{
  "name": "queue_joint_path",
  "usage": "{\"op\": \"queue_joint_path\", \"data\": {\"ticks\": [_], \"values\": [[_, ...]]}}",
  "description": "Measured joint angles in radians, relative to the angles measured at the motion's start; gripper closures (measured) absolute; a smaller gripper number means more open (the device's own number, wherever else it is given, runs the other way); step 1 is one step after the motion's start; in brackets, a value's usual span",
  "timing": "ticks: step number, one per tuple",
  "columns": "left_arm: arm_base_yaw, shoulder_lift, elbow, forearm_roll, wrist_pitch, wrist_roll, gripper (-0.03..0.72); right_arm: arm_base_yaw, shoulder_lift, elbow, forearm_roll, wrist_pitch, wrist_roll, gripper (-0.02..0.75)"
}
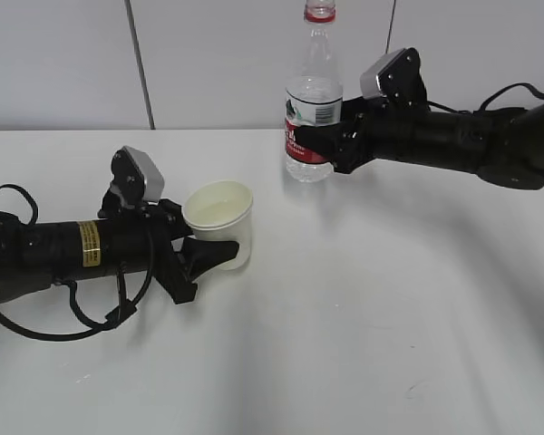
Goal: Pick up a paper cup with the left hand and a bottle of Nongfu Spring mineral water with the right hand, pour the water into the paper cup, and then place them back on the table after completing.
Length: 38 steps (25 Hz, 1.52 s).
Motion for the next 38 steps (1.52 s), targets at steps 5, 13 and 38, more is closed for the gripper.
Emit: {"op": "queue_joint_path", "data": {"ticks": [5,13,38], "values": [[-0.001,0.000,0.000,-0.004,0.040,0.023,0.314,-0.001,0.065,0.002,0.017,-0.054,-0.016,0.265],[-0.017,0.029,0.000,-0.097,0.038,0.105,0.314,-0.001,0.082,0.003,0.024,-0.080,-0.045,0.265],[-0.037,-0.023,0.003,-0.046,0.183,0.001,0.135,-0.001,0.121,0.003,0.025,-0.130,-0.099,0.265]]}}
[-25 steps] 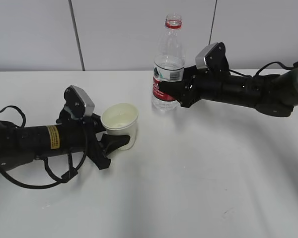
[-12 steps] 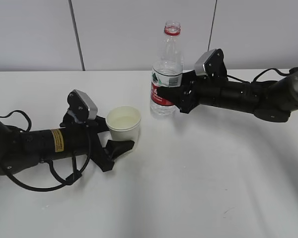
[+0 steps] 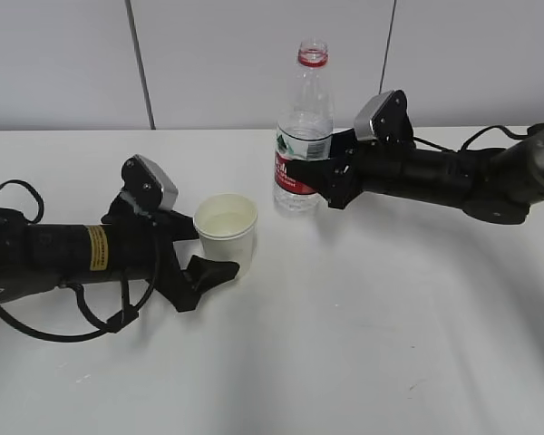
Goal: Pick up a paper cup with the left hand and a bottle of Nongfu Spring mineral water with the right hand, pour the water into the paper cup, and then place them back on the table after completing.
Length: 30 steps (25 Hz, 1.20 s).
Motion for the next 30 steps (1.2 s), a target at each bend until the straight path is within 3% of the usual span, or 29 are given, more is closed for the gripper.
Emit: {"op": "queue_joint_path", "data": {"ticks": [15,22,30], "values": [[0.075,-0.025,0.121,-0.006,-0.102,-0.013,0.135,0.000,0.050,0.000,-0.002,-0.007,-0.023,0.263],[0.088,-0.025,0.127,-0.002,-0.102,-0.013,0.135,0.000,0.050,-0.002,-0.027,-0.016,-0.027,0.096],[0.118,-0.038,0.138,0.017,-0.102,-0.015,0.135,-0.068,0.050,-0.002,-0.119,-0.021,0.040,0.078]]}}
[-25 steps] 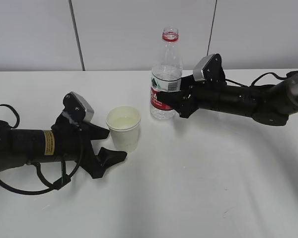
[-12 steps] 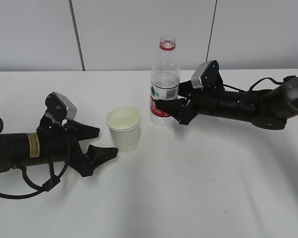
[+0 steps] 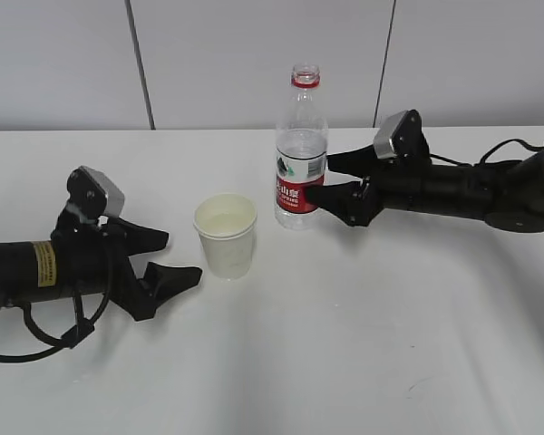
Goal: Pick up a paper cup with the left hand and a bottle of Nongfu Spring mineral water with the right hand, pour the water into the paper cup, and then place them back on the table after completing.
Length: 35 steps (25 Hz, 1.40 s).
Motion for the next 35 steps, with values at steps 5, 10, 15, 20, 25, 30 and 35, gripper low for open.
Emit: {"op": "queue_joint_path", "data": {"ticks": [5,10,15,20,25,30,35], "values": [[0.065,-0.060,0.039,0.018,0.001,0.000,0.135,-0.069,0.000,0.000,-0.046,-0.006,0.025,0.079],[0.138,-0.119,0.062,0.027,0.038,0.000,0.135,-0.118,0.000,0.000,-0.050,-0.017,0.028,0.090],[0.197,-0.148,0.064,-0.028,0.073,0.004,0.135,-0.151,0.000,0.000,0.000,-0.013,0.028,0.114],[0.255,-0.149,0.064,-0.147,0.086,0.064,0.135,-0.199,0.000,0.000,0.149,0.006,-0.012,0.132],[0.310,-0.149,0.064,-0.320,0.091,0.185,0.135,-0.258,0.000,0.000,0.279,0.079,-0.049,0.142],[0.349,-0.149,0.064,-0.533,0.091,0.259,0.135,-0.295,0.000,0.000,0.400,0.120,-0.092,0.142],[0.358,-0.149,0.064,-0.659,0.091,0.274,0.135,-0.311,0.000,0.000,0.539,0.161,-0.117,0.143]]}}
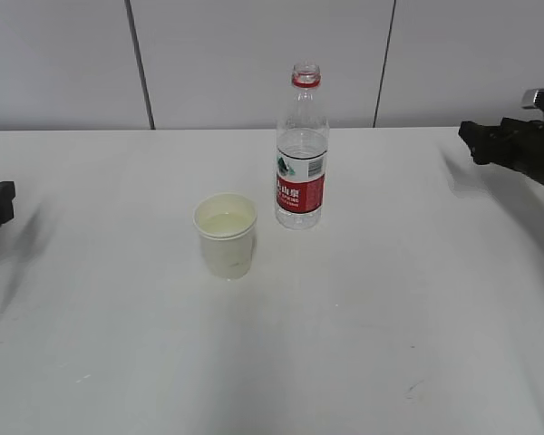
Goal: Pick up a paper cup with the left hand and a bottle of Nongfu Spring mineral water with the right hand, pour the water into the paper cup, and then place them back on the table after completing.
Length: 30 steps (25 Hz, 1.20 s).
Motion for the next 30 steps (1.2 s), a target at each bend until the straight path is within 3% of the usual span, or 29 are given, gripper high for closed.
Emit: {"op": "queue_joint_path", "data": {"ticks": [4,8,11,18,23,26,30], "values": [[0.000,0.000,0.000,-0.026,0.001,0.023,0.135,-0.002,-0.002,-0.009,0.047,0.080,-0.040,0.143],[0.000,0.000,-0.019,-0.058,0.081,0.040,0.135,-0.002,-0.016,-0.069,0.051,0.339,-0.035,0.143],[0.000,0.000,-0.094,-0.053,0.301,0.043,0.135,-0.002,-0.041,-0.130,0.033,0.524,-0.013,0.143],[-0.031,-0.002,-0.330,-0.049,0.805,0.043,0.135,0.017,-0.101,-0.244,-0.128,0.855,0.103,0.143],[-0.082,-0.025,-0.481,-0.032,1.063,0.043,0.137,0.060,-0.126,-0.321,-0.126,1.146,0.120,0.143],[-0.104,-0.033,-0.541,-0.017,1.174,0.043,0.143,0.075,-0.131,-0.366,0.000,1.284,0.059,0.143],[-0.113,-0.036,-0.562,-0.016,1.315,0.043,0.146,0.077,-0.132,-0.419,0.284,1.422,-0.197,0.143]]}}
